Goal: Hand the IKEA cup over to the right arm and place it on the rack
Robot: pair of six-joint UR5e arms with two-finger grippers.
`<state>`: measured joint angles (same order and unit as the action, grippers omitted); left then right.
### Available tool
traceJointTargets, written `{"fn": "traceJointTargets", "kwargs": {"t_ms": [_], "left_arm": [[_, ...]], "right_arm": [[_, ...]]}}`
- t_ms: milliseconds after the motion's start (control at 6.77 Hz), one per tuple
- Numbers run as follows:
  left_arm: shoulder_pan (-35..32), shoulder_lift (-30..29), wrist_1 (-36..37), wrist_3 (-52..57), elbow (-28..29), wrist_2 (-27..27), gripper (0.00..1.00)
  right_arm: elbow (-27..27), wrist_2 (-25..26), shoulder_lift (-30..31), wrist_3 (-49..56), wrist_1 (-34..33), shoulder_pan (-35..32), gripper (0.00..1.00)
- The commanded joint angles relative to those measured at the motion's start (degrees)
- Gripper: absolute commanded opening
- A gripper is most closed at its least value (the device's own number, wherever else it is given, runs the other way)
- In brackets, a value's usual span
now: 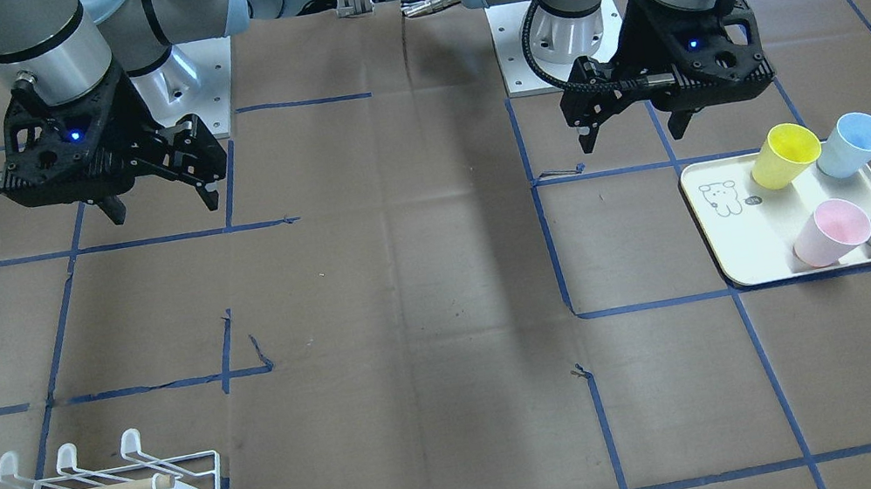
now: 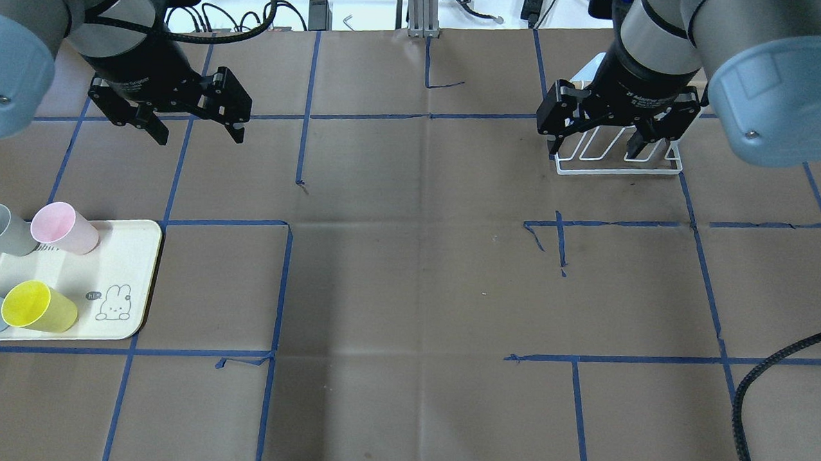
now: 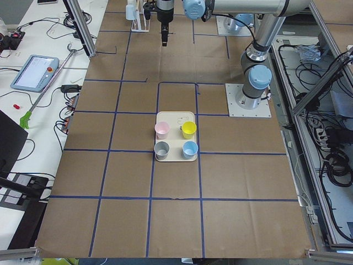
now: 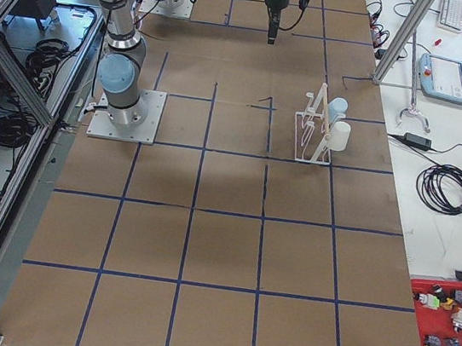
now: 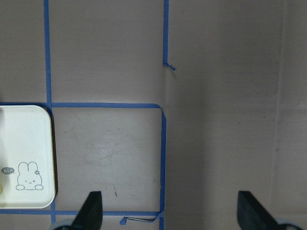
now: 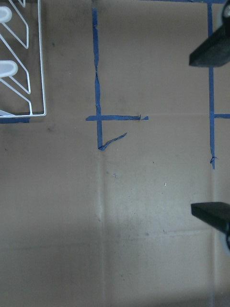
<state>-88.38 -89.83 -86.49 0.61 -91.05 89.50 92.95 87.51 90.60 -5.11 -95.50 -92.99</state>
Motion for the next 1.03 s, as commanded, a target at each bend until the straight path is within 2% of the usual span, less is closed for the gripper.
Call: {"fn": "traceJointTargets", "kwargs": {"t_ms": [0, 886], "left_arm": [[0.0, 0.1, 0.0, 0.0, 0.0, 0.1, 0.99], [0.0, 0.1, -0.1, 0.0, 0.0, 0.1, 0.99]], "right_arm": [[-0.1, -0.1, 0.8, -0.2, 1.1, 0.0, 1.0], [0.0, -0.1, 0.9, -0.8, 0.9, 0.0, 1.0]]}}
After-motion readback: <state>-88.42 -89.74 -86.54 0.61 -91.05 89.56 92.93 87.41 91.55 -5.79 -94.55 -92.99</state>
